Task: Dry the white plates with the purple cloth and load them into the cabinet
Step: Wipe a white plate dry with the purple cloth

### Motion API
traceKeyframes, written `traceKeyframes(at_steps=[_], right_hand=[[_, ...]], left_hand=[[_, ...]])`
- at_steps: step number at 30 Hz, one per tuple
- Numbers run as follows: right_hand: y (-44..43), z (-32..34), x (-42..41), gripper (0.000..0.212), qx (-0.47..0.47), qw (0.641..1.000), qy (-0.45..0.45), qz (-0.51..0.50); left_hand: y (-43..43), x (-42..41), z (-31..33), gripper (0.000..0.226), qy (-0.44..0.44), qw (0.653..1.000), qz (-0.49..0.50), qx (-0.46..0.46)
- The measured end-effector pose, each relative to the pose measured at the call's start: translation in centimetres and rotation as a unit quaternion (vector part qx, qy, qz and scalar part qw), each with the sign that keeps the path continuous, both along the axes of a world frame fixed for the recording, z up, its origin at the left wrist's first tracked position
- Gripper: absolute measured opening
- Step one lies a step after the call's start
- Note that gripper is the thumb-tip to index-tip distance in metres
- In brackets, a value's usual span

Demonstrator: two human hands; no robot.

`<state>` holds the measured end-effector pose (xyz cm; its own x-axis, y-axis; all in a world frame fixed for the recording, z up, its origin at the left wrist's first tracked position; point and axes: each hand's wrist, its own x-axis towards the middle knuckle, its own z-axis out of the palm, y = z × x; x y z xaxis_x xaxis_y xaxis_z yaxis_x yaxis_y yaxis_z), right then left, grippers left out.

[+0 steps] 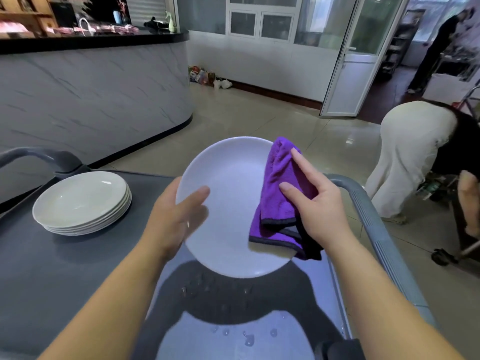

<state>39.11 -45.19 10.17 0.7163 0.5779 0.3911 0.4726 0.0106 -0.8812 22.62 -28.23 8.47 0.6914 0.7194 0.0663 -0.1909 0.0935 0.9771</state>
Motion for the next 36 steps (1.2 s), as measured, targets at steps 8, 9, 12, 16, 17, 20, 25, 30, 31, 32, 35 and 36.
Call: traceKeyframes(at_steps=[8,9,12,16,17,20,25,30,31,32,35,36], right_hand=[[2.5,-4.6,-5.7,0.057,0.120,0.964,0.116,-0.208],[2.4,-4.8,-5.4,0.057,0.111,0.965,0.126,-0.200],[1.3,-3.4,-2.3,0.057,0.078,0.983,0.098,-0.138],[-0.6,0.0,1.0,0.060,0.009,1.000,0.003,-0.009],[-0.6,0.5,1.1,0.061,0.001,1.000,-0.008,0.011],[0.2,-0.2,-0.2,0.059,0.044,0.998,0.000,-0.049],[1.9,-4.3,-4.6,0.057,0.116,0.964,0.122,-0.204],[-0.2,-2.9,-0.5,0.057,0.074,0.987,0.081,-0.120],[-0.7,-2.1,0.3,0.057,0.060,0.992,0.059,-0.088],[-1.0,-1.3,0.9,0.058,0.049,0.997,0.040,-0.053],[-0.7,-0.3,0.8,0.059,0.052,0.998,0.019,-0.009],[-0.4,-0.5,0.3,0.058,0.069,0.997,0.024,-0.036]], left_hand=[[-3.6,2.6,0.8,0.018,-0.058,0.980,0.189,-0.016],[-4.1,2.5,0.5,0.015,-0.048,0.981,0.184,-0.021],[-3.1,1.6,-0.4,0.017,-0.015,0.995,0.100,-0.025],[-1.2,0.9,1.0,0.030,-0.019,1.000,0.013,-0.017],[-1.0,1.1,1.5,0.024,-0.021,1.000,0.020,-0.010],[-1.0,2.2,2.0,0.015,-0.028,0.993,0.114,0.017],[-3.7,3.2,0.9,0.019,-0.058,0.978,0.201,-0.004],[-2.5,1.7,0.1,0.018,-0.006,0.999,0.047,0.009],[-2.2,1.5,0.5,0.021,-0.007,1.000,0.020,0.004],[-1.8,1.6,0.9,0.023,-0.009,1.000,0.009,0.010],[-1.6,2.3,1.9,0.008,-0.001,0.996,0.073,0.057],[-1.8,2.7,2.0,0.008,-0.013,0.992,0.109,0.058]])
